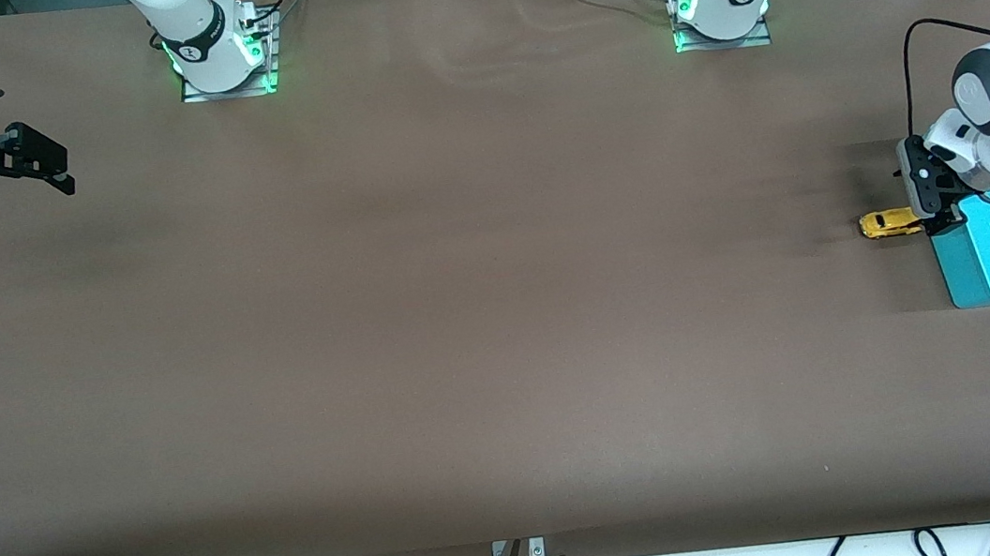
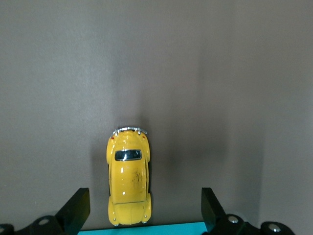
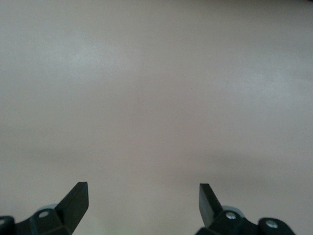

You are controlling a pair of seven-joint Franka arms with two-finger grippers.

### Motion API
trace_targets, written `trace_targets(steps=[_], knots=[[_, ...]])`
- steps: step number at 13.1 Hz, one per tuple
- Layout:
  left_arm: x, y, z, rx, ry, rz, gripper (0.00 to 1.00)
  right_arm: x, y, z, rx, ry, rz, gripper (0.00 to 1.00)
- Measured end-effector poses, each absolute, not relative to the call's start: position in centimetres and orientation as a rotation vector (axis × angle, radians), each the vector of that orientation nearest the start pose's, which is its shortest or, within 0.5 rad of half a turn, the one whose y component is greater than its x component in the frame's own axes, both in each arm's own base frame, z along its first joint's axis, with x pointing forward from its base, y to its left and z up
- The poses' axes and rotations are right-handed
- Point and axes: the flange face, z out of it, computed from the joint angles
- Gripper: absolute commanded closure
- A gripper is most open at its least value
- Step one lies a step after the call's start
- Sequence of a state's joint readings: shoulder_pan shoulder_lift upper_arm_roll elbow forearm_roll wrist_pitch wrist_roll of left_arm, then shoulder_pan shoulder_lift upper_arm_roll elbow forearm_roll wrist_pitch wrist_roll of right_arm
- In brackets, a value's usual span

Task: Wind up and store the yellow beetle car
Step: 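Close the left gripper around the yellow car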

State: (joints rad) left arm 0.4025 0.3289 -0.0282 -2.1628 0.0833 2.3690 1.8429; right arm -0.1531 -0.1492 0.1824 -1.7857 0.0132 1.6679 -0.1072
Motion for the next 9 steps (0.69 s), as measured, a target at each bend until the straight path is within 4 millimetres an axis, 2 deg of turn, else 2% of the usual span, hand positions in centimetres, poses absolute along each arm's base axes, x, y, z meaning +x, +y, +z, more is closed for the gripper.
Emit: trace_targets(steps=[2, 7, 9], knots=[[51.2, 20.8, 22.4, -2.322, 2.245, 0.15, 0.0, 51.5, 2.3, 60.9, -3.149, -0.211, -0.045, 0.0], [52.5, 19.6, 21.9, -2.246, 2.256, 0.092, 0.0, 51.5, 2.3, 60.9, -3.149, -0.209, -0.046, 0.0], [52.6, 19.8, 21.3, -2.24, 2.247, 0.08, 0.0, 51.5, 2.3, 60.9, -3.149, -0.209, -0.046, 0.0]])
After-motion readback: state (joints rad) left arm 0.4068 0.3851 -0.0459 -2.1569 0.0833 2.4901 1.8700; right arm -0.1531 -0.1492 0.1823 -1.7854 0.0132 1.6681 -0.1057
